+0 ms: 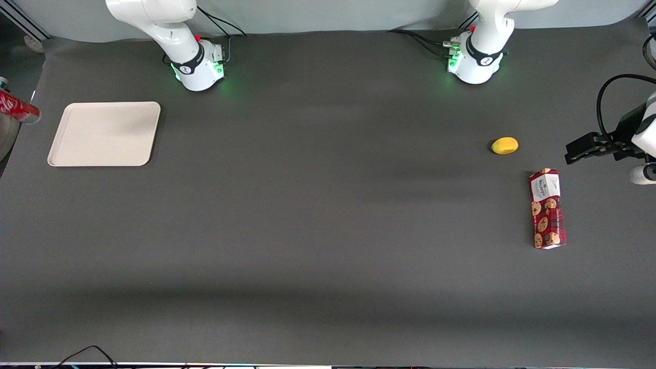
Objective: Place coke bottle on tray
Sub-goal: 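Carry the bottle with the right gripper over to the white tray, then lower the bottle onto the tray and open the right gripper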
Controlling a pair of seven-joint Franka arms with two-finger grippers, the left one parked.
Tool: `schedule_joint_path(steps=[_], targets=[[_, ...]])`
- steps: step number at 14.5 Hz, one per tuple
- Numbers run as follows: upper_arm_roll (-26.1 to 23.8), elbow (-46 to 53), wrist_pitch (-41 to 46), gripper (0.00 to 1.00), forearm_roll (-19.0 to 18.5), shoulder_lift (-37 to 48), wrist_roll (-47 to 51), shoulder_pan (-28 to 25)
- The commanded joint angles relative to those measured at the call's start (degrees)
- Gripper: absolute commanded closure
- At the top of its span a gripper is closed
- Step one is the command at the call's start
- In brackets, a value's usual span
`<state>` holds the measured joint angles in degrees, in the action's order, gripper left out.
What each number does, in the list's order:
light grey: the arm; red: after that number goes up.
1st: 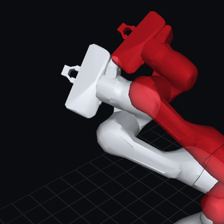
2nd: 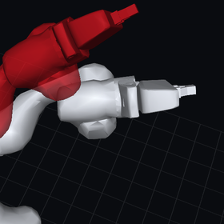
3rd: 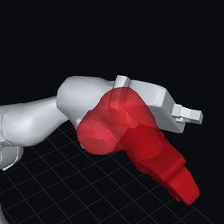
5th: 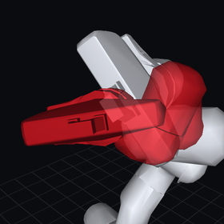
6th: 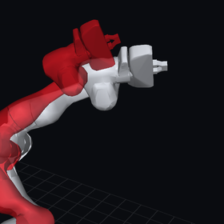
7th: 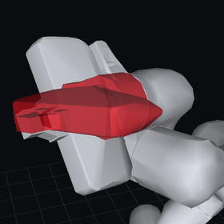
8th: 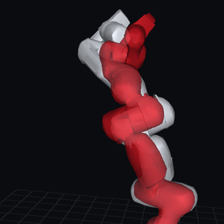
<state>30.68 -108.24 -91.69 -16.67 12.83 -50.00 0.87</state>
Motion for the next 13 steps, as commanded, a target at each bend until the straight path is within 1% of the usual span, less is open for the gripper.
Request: schedule_joint_path(steps=[1,4,7,8,10,13], targets=[[6.74,-9.51,-11.28,0.85,-1.96,1.85,-4.04,-1.66],[14.57,-16.63,-23.85,0.85,-1.78,-0.60,-9.84,-1.74],[19.84,-21.65,-33.35,0.85,-0.99,-3.68,-14.93,-1.04],[20.56,-22.79,-35.47,0.84,-0.03,-4.82,-15.47,-0.95],[20.65,-23.95,-38.37,0.84,3.47,-7.10,-19.06,0.18],[20.65,-23.86,-41.98,0.84,11.55,-14.12,-26.88,2.29]])
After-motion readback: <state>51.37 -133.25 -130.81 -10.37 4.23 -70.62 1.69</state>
